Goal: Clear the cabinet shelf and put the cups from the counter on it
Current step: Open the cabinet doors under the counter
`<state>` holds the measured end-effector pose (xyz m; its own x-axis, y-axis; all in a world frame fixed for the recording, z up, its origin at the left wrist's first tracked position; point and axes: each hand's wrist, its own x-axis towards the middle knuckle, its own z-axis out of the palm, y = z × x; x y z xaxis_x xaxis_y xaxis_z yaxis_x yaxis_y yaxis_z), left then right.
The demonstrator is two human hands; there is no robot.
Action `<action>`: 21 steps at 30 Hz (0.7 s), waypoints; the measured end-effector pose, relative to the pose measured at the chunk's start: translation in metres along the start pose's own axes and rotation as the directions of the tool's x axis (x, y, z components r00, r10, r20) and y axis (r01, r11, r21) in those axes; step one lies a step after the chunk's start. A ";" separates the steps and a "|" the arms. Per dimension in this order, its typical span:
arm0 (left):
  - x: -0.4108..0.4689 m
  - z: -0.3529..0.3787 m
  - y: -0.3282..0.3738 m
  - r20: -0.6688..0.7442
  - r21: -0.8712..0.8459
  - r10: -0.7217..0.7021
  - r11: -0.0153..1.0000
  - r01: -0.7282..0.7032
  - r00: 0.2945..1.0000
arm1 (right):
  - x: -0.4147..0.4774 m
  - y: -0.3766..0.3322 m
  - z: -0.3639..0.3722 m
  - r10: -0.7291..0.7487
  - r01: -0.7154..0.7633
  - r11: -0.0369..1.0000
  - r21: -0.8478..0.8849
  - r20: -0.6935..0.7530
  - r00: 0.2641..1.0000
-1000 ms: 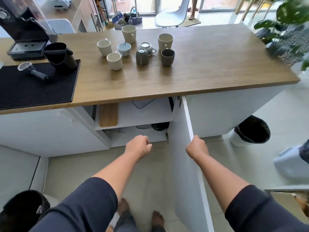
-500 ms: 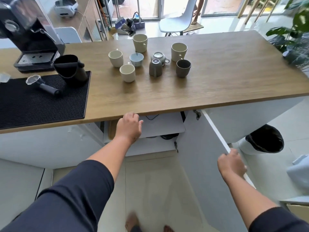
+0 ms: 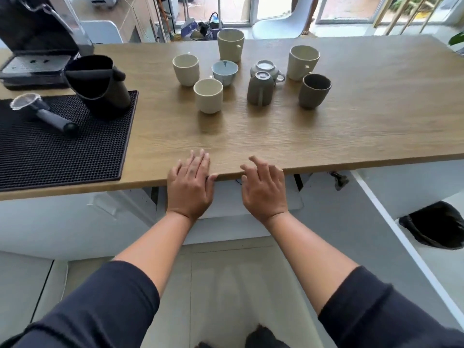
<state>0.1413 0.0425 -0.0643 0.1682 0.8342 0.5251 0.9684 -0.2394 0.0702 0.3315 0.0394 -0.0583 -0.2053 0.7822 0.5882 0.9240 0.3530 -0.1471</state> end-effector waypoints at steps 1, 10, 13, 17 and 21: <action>-0.003 0.010 -0.001 -0.081 0.020 0.002 1.000 0.000 0.997 | -0.001 0.002 0.012 -0.021 0.020 1.000 -0.022 -0.054 0.998; -0.002 0.050 -0.001 -0.525 0.109 0.077 0.994 -0.023 0.847 | -0.007 0.003 0.066 -0.007 0.010 1.000 0.006 -0.389 0.921; 0.001 0.057 -0.002 -0.604 0.126 0.100 0.992 -0.030 0.791 | -0.004 0.006 0.079 -0.028 0.027 1.000 -0.010 -0.543 0.839; 0.005 0.065 -0.006 -0.710 0.133 0.127 0.990 -0.045 0.692 | 0.005 0.007 0.099 -0.035 0.031 0.999 -0.019 -0.700 0.713; 0.007 0.068 -0.007 -0.769 0.133 0.133 0.990 -0.048 0.625 | 0.014 0.008 0.107 -0.048 0.057 0.998 -0.017 -0.792 0.609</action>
<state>0.1478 0.0837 -0.1189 0.0926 0.1074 0.9899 0.9750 -0.2115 -0.0683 0.3015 0.1082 -0.1360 0.0864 0.0527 0.9949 0.9162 0.3880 -0.1001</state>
